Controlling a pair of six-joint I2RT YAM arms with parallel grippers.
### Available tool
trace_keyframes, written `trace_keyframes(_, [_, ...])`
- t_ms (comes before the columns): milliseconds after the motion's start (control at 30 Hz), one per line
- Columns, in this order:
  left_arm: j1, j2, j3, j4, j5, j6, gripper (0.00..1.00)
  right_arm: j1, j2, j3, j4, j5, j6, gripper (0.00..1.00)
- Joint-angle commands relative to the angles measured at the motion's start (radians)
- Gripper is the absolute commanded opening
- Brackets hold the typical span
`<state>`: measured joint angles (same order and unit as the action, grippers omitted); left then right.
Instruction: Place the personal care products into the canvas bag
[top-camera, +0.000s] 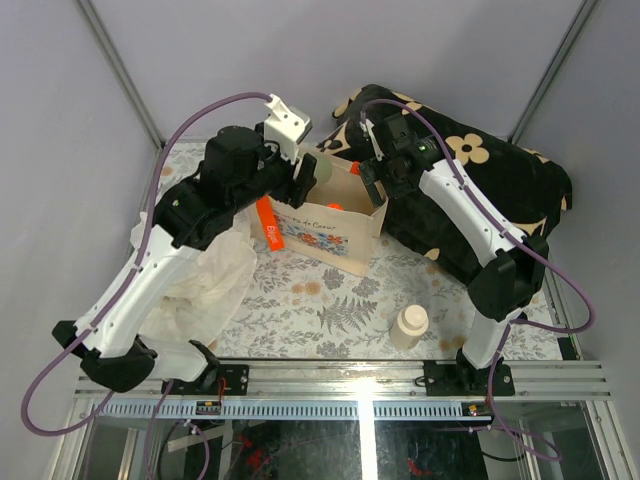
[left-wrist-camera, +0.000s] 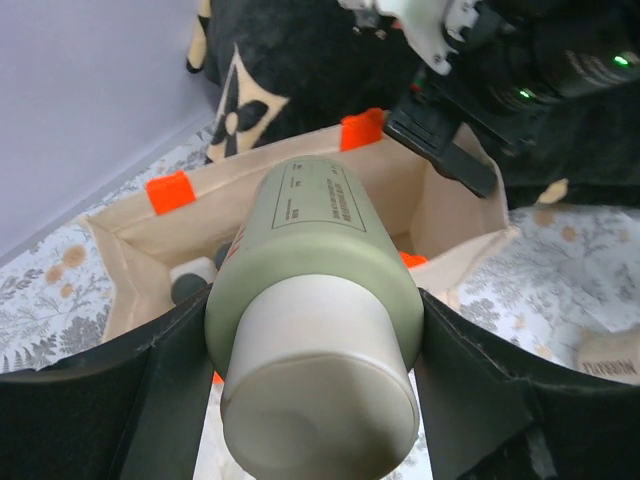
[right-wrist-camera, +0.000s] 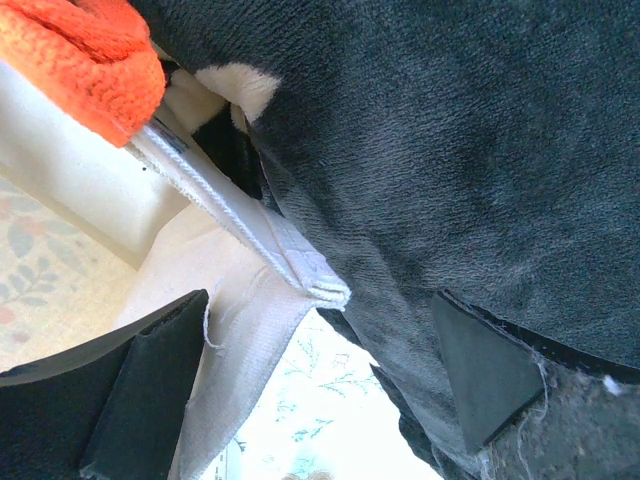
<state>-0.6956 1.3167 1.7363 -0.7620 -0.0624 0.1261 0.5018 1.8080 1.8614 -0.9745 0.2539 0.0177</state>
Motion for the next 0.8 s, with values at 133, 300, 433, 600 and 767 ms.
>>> trace_keyframes(133, [0.132,0.109,-0.01,0.341,0.181,0.048,0.0,-0.006,-0.025,0.039,-0.014,0.053,-0.021,0.99])
trace_keyframes(300, [0.137,0.184,0.022,0.322,0.283,0.051,0.0,-0.007,-0.033,0.018,-0.019,0.097,-0.029,1.0])
trace_keyframes(433, [0.137,0.231,0.05,0.266,0.35,0.051,0.0,-0.009,-0.039,0.008,-0.023,0.113,-0.028,0.99])
trace_keyframes(600, [0.137,0.29,0.058,0.206,0.4,0.038,0.0,-0.009,-0.036,0.008,-0.039,0.117,0.002,0.99])
trace_keyframes(767, [0.137,0.331,0.035,0.181,0.327,0.048,0.0,-0.01,-0.033,0.004,-0.064,0.119,0.052,1.0])
